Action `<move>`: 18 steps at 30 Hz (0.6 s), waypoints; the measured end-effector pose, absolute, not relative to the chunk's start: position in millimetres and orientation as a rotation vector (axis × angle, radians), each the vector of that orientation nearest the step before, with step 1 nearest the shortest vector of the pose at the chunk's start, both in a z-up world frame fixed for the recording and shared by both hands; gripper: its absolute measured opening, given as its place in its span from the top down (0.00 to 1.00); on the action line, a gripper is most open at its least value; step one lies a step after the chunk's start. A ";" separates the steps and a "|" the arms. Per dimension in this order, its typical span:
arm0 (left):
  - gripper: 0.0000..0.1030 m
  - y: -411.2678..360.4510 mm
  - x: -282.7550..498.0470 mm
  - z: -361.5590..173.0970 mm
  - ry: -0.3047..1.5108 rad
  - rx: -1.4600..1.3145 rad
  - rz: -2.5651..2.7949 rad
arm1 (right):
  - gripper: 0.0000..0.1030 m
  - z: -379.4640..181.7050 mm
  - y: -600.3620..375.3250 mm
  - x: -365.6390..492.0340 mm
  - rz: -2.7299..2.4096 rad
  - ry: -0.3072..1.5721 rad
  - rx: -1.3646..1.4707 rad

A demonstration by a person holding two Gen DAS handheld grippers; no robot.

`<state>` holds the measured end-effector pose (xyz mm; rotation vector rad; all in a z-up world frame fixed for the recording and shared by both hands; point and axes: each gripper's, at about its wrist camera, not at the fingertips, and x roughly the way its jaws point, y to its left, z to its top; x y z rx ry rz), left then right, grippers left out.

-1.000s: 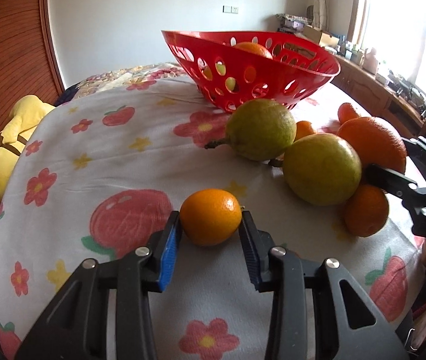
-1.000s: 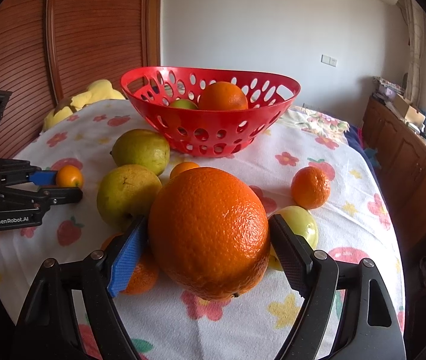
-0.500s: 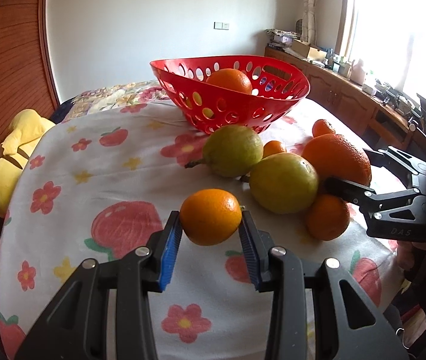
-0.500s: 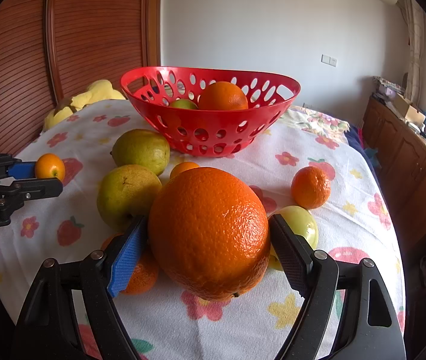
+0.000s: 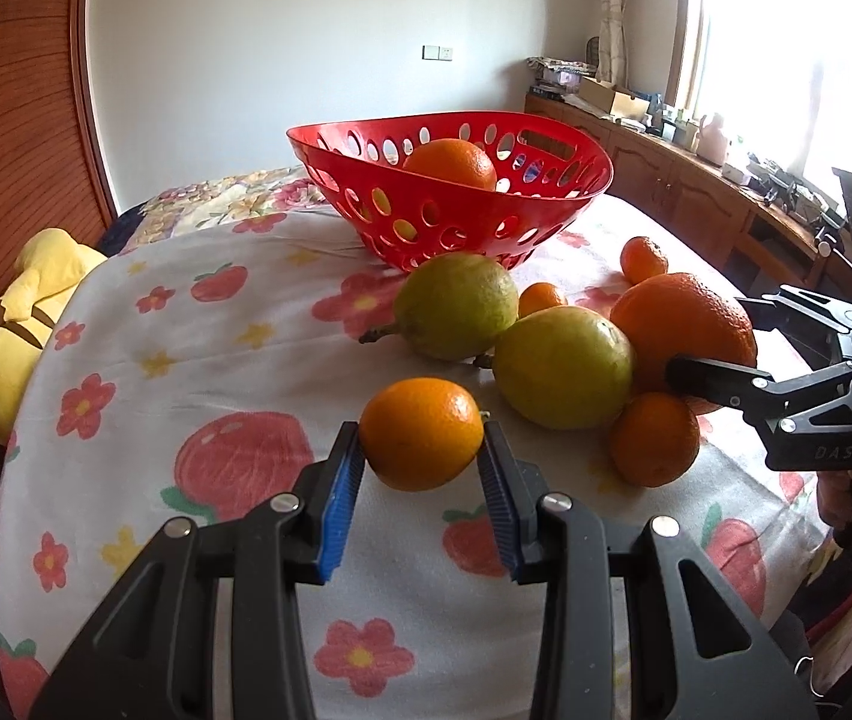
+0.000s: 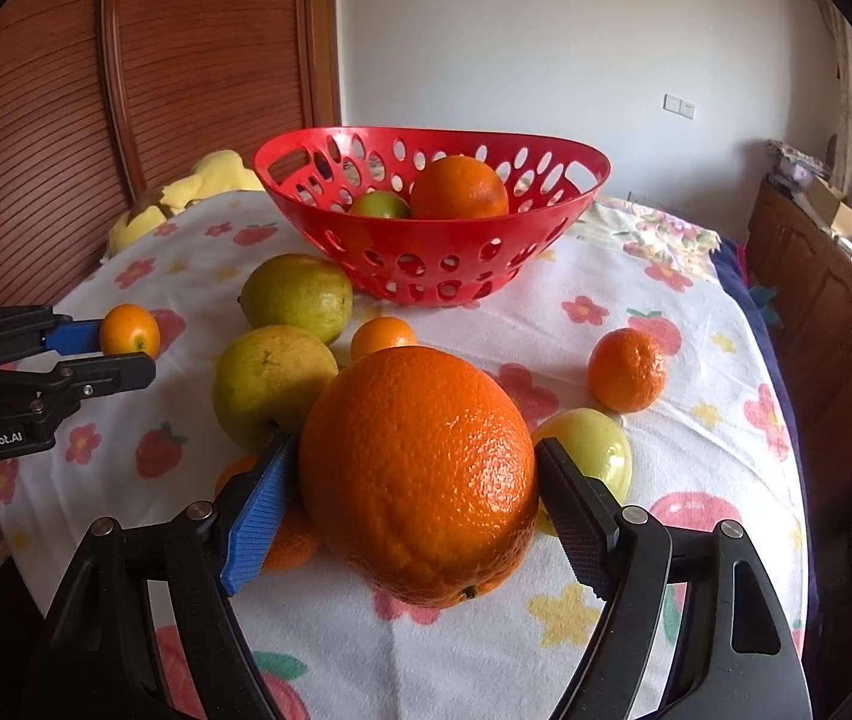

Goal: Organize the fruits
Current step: 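Close the left tool on the small mandarin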

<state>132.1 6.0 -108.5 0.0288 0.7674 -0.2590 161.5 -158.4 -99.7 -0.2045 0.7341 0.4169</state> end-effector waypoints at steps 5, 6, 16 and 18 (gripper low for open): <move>0.63 8.3 131.6 -108.1 0.769 0.023 -0.255 | 0.21 -96.4 -161.0 154.8 0.424 0.742 -0.214; 0.63 8.0 131.8 -108.7 0.772 0.025 -0.255 | 0.21 -96.4 -161.9 153.7 0.429 0.745 -0.214; 0.63 0.7 130.9 -108.5 0.774 0.039 -0.270 | 0.20 -100.0 -165.7 157.2 0.443 0.766 -0.190; 0.63 1.1 130.7 -108.3 0.775 0.038 -0.271 | 0.20 -101.1 -167.2 160.6 0.445 0.769 -0.170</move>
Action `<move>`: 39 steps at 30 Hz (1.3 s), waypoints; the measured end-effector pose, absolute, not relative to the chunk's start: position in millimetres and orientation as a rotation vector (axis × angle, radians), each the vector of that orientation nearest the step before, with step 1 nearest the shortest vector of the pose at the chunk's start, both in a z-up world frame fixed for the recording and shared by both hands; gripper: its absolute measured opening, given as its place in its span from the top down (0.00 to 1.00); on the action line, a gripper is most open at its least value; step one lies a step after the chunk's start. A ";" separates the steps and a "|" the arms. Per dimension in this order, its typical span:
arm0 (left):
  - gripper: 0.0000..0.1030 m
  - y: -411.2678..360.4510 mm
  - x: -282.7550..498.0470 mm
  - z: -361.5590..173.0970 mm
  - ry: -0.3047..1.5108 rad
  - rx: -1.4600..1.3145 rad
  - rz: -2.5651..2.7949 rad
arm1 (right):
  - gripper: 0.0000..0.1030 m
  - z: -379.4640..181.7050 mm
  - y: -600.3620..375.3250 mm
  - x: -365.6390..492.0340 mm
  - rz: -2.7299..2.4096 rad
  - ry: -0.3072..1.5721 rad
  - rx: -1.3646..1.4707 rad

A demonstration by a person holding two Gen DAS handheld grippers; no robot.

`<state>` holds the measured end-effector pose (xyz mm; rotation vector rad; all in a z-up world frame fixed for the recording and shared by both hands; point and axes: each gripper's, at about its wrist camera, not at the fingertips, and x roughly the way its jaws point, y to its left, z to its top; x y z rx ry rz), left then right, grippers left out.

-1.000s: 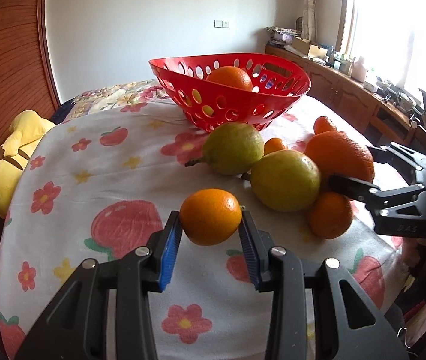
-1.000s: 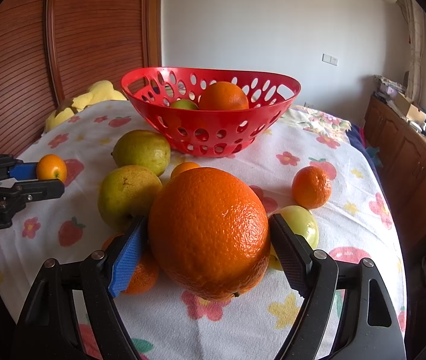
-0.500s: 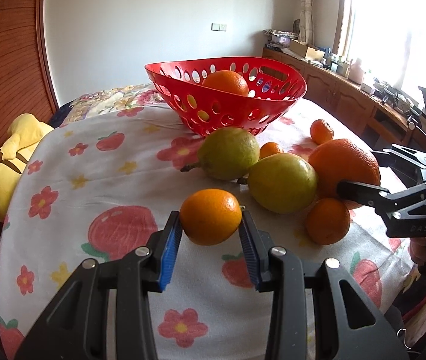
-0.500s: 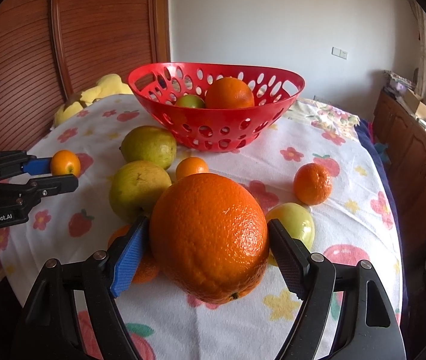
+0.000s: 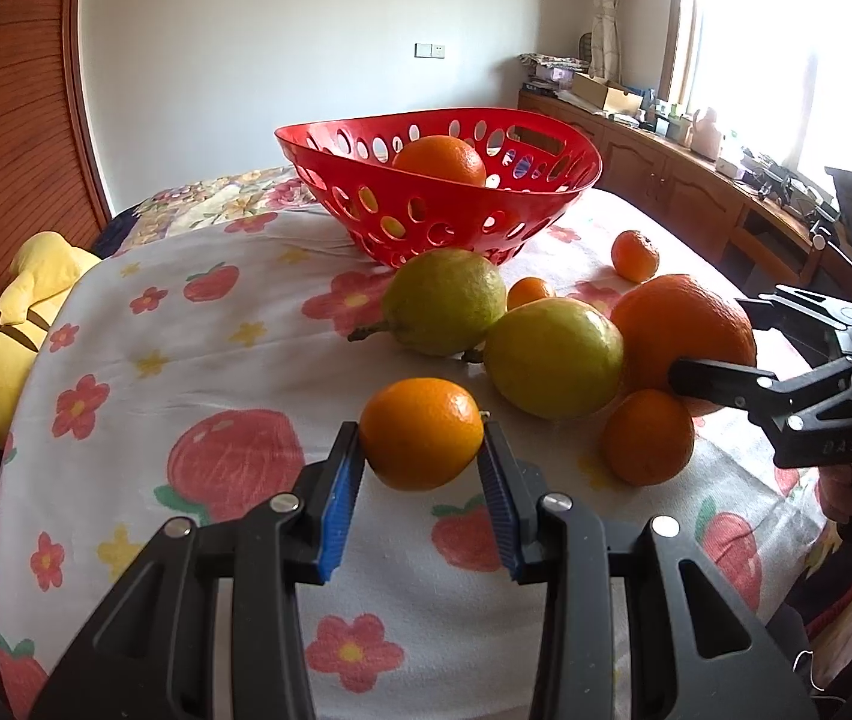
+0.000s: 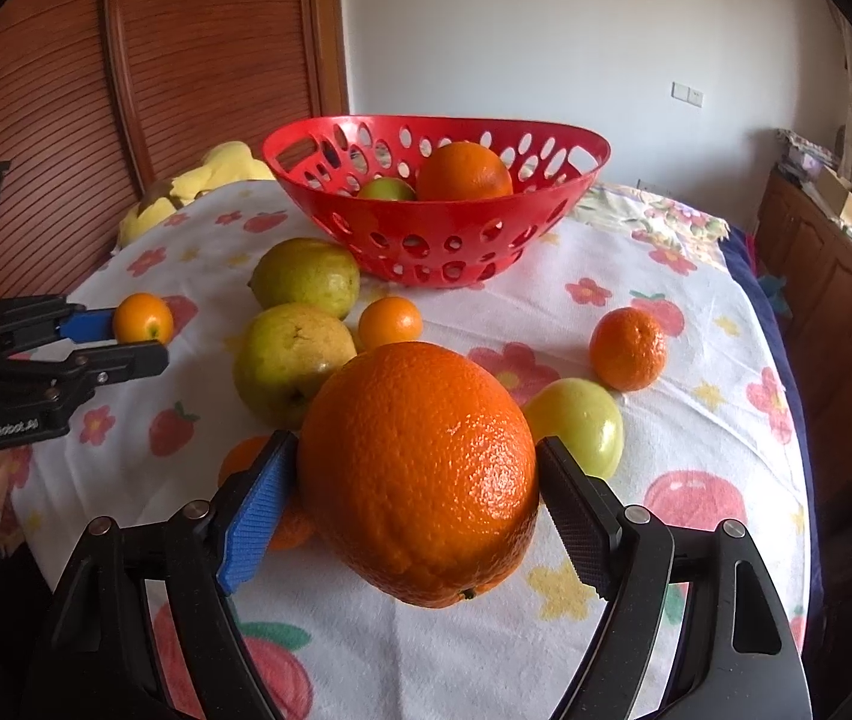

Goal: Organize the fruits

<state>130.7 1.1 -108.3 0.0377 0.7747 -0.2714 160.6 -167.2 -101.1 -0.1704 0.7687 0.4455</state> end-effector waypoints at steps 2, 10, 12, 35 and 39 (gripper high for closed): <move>0.63 1.3 130.8 -108.4 0.775 0.035 -0.270 | 0.18 -101.4 -166.9 162.7 0.452 0.773 -0.165; 0.63 -1.3 130.6 -105.6 0.765 0.030 -0.279 | 0.19 -102.3 -160.1 166.2 0.453 0.768 -0.217; 0.63 -2.0 130.3 -103.7 0.759 0.032 -0.282 | 0.20 -101.8 -160.8 164.1 0.447 0.753 -0.215; 0.63 -10.2 136.6 -66.2 0.680 0.024 -0.311 | 0.21 -27.2 -181.7 167.7 0.507 0.630 -0.099; 0.63 -12.2 142.5 -53.3 0.652 0.024 -0.338 | 0.21 -7.9 -181.8 176.0 0.533 0.591 -0.074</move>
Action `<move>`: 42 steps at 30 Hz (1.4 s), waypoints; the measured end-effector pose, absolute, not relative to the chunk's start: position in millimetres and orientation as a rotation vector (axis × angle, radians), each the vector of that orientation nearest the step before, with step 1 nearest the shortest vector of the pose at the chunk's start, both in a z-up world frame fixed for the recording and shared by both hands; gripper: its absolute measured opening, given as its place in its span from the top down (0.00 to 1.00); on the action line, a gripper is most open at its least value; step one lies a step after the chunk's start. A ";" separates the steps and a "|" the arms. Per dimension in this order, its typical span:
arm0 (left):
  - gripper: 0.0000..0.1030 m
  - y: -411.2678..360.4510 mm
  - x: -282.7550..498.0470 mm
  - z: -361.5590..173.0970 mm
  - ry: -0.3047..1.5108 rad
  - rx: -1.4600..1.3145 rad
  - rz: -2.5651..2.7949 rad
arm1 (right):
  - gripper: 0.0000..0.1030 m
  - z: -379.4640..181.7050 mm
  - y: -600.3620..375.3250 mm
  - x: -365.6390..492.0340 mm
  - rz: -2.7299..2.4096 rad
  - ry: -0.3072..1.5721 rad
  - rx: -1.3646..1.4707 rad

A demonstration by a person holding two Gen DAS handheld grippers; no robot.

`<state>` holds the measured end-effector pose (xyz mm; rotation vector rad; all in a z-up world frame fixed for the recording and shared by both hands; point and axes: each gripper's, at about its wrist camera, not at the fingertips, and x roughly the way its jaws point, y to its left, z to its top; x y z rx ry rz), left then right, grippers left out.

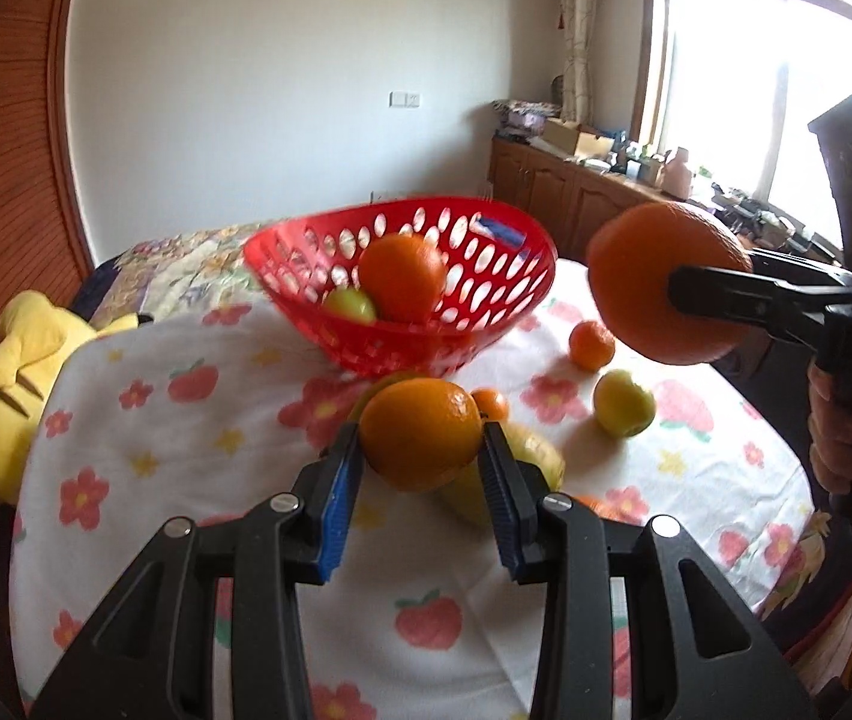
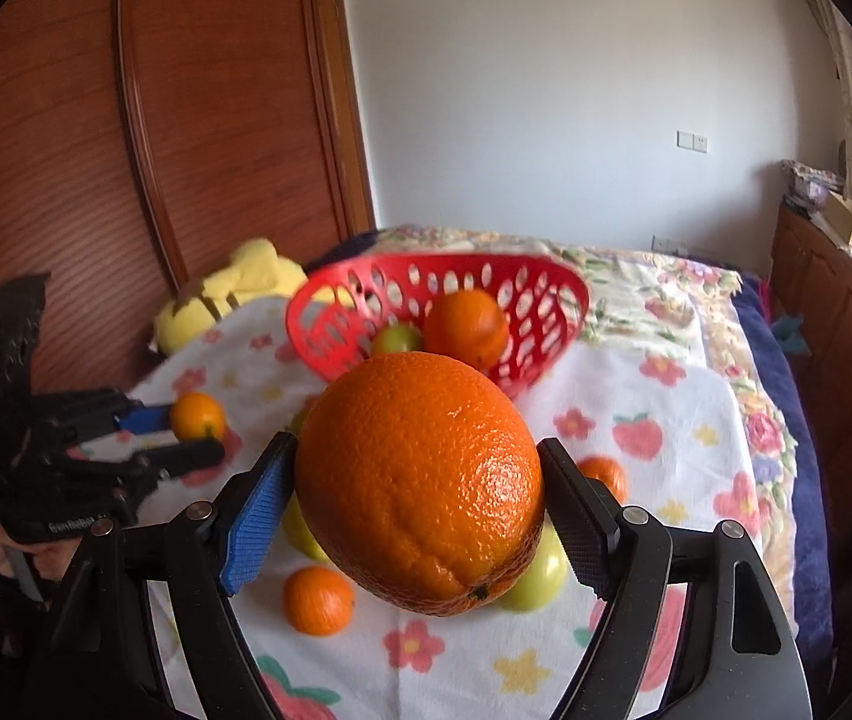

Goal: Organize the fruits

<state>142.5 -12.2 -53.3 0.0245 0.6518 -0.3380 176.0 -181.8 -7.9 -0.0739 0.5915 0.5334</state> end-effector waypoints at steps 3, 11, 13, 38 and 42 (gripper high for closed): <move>0.63 -12.9 152.1 -44.6 0.631 0.032 -0.338 | 0.21 3.2 -177.6 186.2 0.550 0.567 -0.077; 0.63 -11.7 186.3 -30.4 0.609 0.050 -0.330 | 0.21 3.3 -160.8 231.1 0.559 0.581 -0.111; 0.63 -11.1 195.7 -30.1 0.612 0.053 -0.327 | 0.21 -1.2 -156.9 243.9 0.561 0.595 -0.118; 0.63 -7.7 254.8 -46.3 0.649 0.049 -0.357 | 0.20 -56.9 -119.2 309.1 0.563 0.784 -0.264; 0.63 -6.9 257.9 -50.1 0.654 0.040 -0.360 | 0.20 -61.1 -119.0 311.7 0.554 0.792 -0.270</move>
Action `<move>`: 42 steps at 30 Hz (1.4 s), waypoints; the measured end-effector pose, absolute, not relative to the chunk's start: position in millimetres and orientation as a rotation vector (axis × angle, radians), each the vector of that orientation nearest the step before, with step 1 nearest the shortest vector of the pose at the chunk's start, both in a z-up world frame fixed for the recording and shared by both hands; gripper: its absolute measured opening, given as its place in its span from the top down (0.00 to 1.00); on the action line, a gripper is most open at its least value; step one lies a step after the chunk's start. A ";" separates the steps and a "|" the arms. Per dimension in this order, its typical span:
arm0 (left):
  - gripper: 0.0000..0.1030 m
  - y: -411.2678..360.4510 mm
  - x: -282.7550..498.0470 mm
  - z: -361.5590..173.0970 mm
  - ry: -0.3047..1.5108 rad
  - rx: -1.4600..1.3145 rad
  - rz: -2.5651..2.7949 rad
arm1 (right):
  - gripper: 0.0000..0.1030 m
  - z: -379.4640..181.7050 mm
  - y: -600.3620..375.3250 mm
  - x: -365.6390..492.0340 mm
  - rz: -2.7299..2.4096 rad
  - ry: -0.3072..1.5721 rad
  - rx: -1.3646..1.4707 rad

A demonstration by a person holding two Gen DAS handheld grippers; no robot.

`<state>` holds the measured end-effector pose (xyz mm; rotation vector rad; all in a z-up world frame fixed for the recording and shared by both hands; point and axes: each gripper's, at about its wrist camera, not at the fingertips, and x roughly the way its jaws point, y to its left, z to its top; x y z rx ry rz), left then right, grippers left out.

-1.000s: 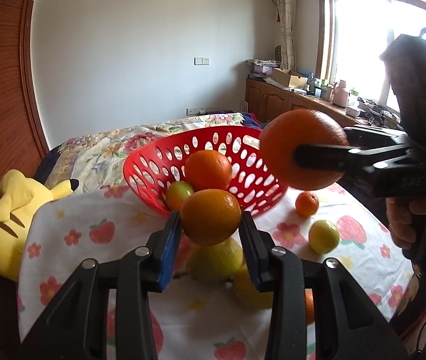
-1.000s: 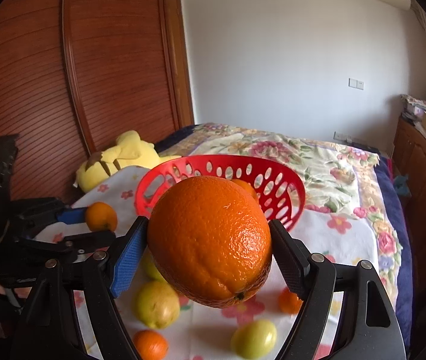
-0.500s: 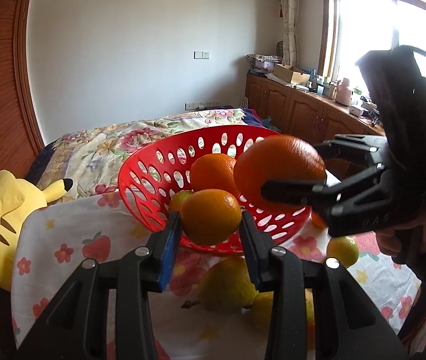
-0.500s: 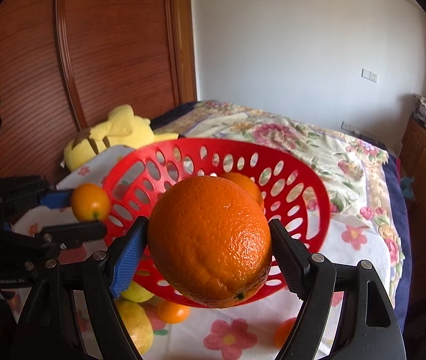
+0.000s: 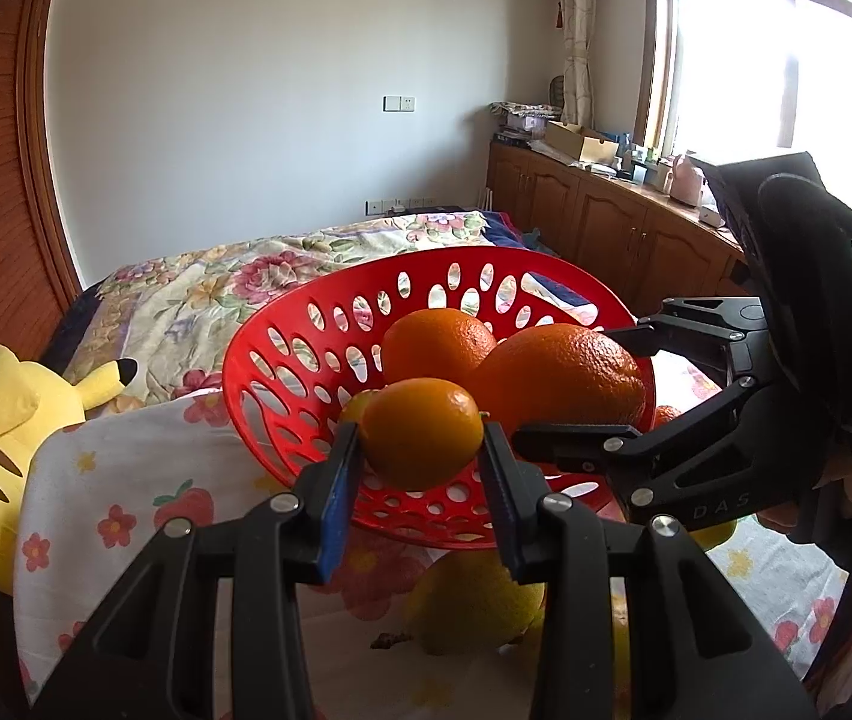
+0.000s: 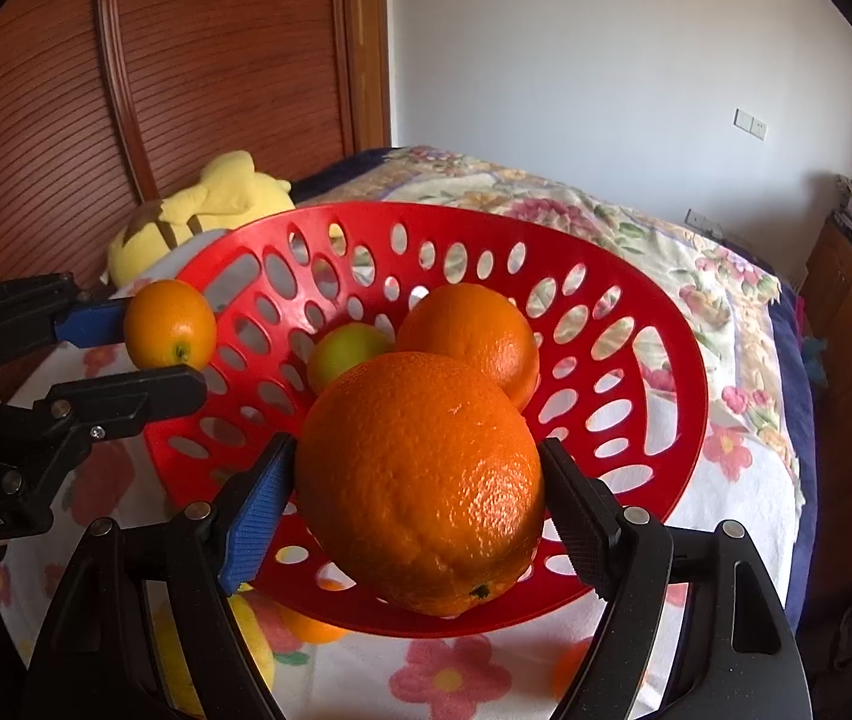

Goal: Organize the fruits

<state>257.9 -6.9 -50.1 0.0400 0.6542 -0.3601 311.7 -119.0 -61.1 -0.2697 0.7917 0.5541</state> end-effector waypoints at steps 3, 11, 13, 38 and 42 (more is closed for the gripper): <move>0.63 -5.7 259.1 -53.8 0.664 0.035 -0.359 | 0.20 -63.5 -119.0 312.5 0.543 0.791 -0.267; 0.63 -5.5 259.5 -55.6 0.670 0.027 -0.366 | 0.17 -60.3 -118.4 311.1 0.531 0.747 -0.257; 0.63 -6.0 259.8 -57.1 0.676 0.021 -0.369 | 0.17 -57.4 -122.9 310.6 0.543 0.743 -0.232; 0.57 -14.7 231.1 -42.8 0.652 0.015 -0.352 | 0.15 -30.6 -164.3 241.5 0.454 0.624 -0.149; 0.56 -16.7 213.2 -41.1 0.645 0.014 -0.362 | 0.15 -34.6 -173.0 226.3 0.418 0.620 -0.133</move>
